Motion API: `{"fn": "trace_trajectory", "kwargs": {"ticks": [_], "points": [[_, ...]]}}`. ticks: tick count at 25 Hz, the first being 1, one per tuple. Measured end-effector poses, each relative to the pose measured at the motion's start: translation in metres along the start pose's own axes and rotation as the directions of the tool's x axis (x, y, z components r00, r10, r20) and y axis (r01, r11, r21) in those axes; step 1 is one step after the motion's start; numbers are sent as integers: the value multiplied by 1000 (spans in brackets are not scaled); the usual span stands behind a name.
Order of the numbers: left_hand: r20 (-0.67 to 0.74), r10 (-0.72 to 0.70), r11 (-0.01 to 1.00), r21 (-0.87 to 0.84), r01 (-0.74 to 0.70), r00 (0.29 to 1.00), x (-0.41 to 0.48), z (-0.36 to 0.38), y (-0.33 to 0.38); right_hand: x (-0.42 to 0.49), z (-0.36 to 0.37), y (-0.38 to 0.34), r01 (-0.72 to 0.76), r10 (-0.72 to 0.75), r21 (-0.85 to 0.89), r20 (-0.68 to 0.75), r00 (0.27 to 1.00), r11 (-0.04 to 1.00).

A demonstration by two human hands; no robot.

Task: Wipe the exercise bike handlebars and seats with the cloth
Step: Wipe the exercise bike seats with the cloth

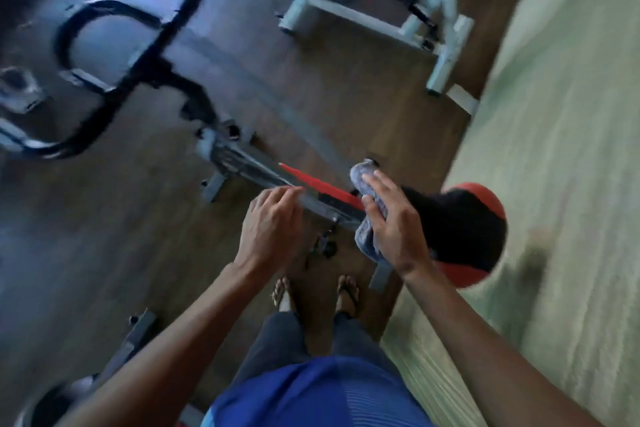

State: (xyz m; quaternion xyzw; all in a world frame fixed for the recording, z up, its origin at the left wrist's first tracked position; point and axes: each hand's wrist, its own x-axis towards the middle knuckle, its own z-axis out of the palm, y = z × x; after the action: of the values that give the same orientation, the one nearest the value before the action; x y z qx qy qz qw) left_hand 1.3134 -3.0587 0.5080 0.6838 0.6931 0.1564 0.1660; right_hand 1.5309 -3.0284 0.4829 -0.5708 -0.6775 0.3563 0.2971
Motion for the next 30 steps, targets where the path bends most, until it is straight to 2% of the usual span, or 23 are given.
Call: {"fn": "trace_trajectory", "kwargs": {"ticks": [3,5,8,11,14,20,30], "points": [[-92,-279,960,-1,280,956,-47,-50,-59,18,60,-60,175,-171,4,225,959,985],[-167,-422,905,-19,425,891,-83,-82,-96,19,102,-105,280,-268,17,357,895,960],[-245,-592,801,-80,593,768,-144,-125,-151,8,177,-174,395,-380,90,525,762,914],[-291,-709,698,-164,697,642,-201,-162,-208,-14,252,-238,434,-430,162,637,640,886],[-317,-765,632,-202,748,560,-246,-197,-264,-38,326,-298,476,-463,190,685,562,859],[-338,-815,559,-238,795,472,-271,-261,-362,-37,433,-390,500,-497,223,693,523,837],[-325,-834,534,-269,801,447,-157,-357,-550,113,584,-495,503,-507,204,626,593,840]]}}
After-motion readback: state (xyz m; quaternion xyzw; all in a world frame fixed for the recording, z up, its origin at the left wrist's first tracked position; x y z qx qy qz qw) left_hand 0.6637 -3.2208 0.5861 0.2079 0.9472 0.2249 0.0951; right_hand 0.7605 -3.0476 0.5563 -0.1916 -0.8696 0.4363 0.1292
